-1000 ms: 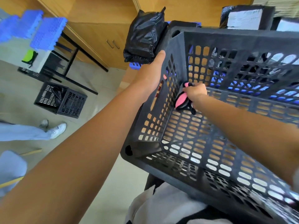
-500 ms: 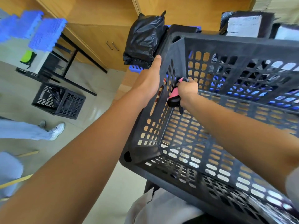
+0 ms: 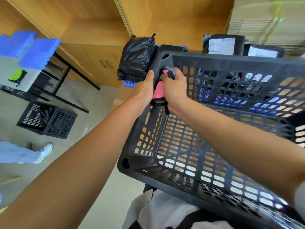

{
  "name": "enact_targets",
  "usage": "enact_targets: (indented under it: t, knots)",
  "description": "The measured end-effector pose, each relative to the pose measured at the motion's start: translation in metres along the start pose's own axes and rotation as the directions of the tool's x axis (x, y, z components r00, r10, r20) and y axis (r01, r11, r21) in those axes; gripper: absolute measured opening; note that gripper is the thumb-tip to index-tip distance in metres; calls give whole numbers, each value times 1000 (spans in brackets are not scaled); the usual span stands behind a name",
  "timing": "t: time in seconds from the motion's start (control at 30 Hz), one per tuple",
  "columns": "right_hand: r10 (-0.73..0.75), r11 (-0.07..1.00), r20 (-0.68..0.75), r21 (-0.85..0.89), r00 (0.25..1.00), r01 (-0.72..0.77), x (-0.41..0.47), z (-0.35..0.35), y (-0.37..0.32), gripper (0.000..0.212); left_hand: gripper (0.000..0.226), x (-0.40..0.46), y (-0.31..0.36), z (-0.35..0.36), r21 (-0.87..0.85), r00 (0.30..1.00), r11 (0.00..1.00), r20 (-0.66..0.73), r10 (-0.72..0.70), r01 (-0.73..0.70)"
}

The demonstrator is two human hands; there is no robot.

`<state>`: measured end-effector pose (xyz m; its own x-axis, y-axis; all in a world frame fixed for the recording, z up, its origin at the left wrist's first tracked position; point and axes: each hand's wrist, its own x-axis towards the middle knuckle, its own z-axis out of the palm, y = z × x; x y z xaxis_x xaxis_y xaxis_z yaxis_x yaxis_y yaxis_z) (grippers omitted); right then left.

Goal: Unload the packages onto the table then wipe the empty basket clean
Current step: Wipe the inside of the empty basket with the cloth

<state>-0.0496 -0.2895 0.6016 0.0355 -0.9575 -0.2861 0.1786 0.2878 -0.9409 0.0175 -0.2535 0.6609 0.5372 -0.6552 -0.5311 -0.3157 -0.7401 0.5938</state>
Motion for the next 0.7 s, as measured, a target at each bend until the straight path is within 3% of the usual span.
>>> enact_targets:
  t: [0.1, 0.17, 0.23, 0.33, 0.4, 0.5, 0.57, 0.63, 0.7]
  knots:
    - [-145, 988, 111, -45, 983, 151, -25, -6, -3, 8, 65, -1, -1, -2, -42, 1000, 999, 1, 30, -30]
    - [-158, 986, 198, -17, 967, 164, -36, -12, -8, 7, 62, -2, -1, -3, -79, 999, 996, 8, 31, -30]
    - [-82, 997, 326, 20, 942, 80, -42, -25, -11, 10, 61, -6, -1, -5, -136, 1000, 991, 21, 15, -12]
    - [131, 990, 530, -27, 838, -138, -43, -51, -14, 23, 70, -10, -2, -8, -144, 999, 990, 45, 16, -9]
    - [238, 971, 516, -113, 823, -210, -45, -68, -15, 29, 60, -13, -3, -10, -141, 997, 989, 52, 59, -51]
    - [272, 961, 405, -73, 873, -266, -53, -86, -20, 31, 38, -14, -9, -15, -189, 976, 959, 5, 216, -212]
    - [282, 955, 397, -30, 873, -295, -61, -93, -24, 30, 24, -15, -18, -18, -221, 918, 893, -28, 396, -392]
    - [292, 950, 415, -21, 862, -312, -70, -95, -31, 33, 23, -17, -26, -23, -96, 766, 760, -53, 641, -643]
    - [291, 948, 440, -15, 849, -318, -80, -93, -40, 40, 32, -20, -30, -28, -36, 599, 601, 54, 799, -798]
